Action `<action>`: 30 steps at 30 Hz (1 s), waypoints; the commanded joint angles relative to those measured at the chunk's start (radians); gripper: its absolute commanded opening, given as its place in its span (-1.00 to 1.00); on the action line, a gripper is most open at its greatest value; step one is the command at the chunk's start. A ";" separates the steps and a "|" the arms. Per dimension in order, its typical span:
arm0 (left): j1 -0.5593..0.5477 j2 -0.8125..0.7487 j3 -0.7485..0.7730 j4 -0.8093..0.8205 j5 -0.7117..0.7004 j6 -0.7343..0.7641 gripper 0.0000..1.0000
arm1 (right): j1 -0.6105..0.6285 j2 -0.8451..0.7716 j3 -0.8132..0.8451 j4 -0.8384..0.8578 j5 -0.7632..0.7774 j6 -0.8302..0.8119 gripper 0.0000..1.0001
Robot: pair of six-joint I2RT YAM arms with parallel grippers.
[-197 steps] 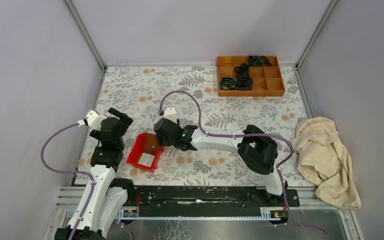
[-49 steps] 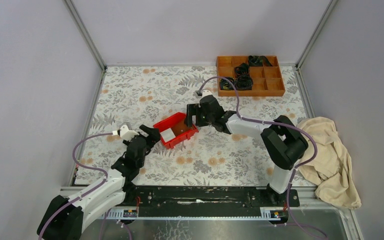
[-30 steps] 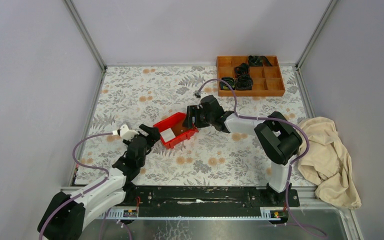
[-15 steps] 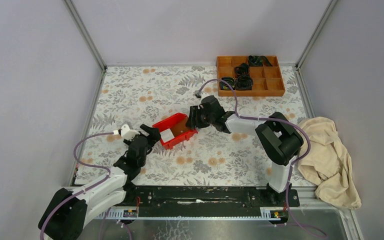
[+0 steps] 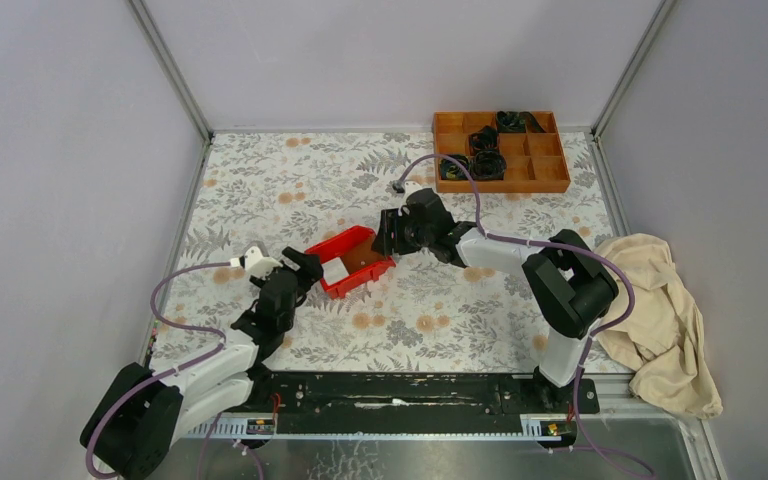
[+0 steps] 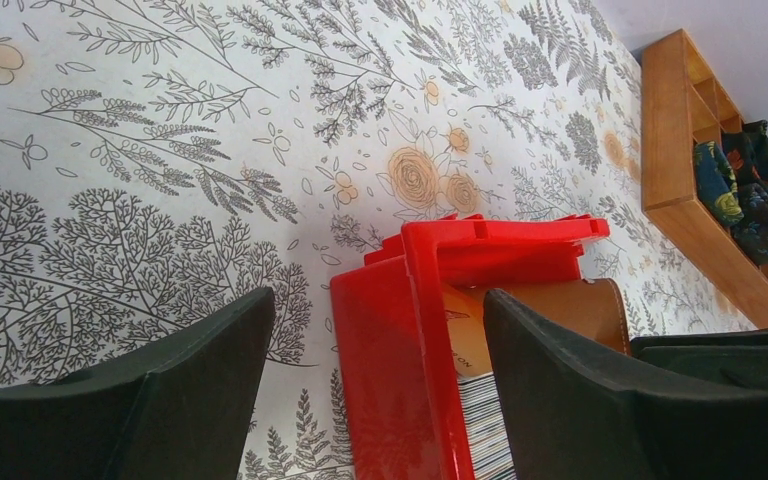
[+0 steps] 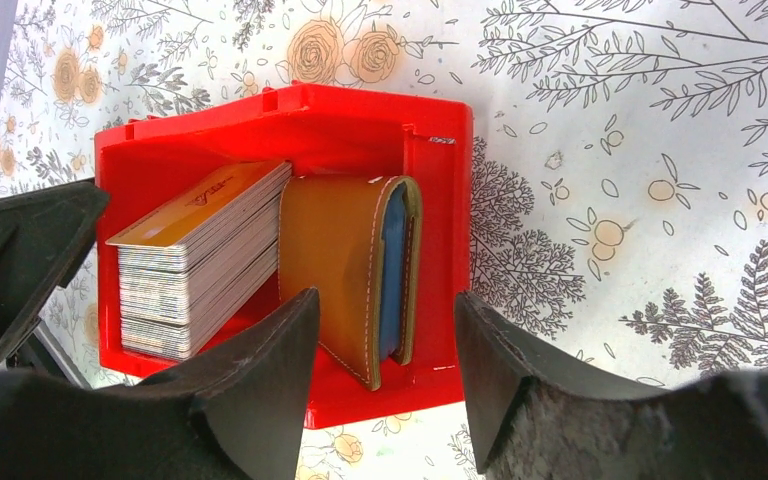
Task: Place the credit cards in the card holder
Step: Pick up the card holder from the storage box.
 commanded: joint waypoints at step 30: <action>-0.008 -0.016 0.079 0.039 -0.057 0.016 0.73 | -0.001 0.020 0.064 0.026 -0.099 0.029 -1.00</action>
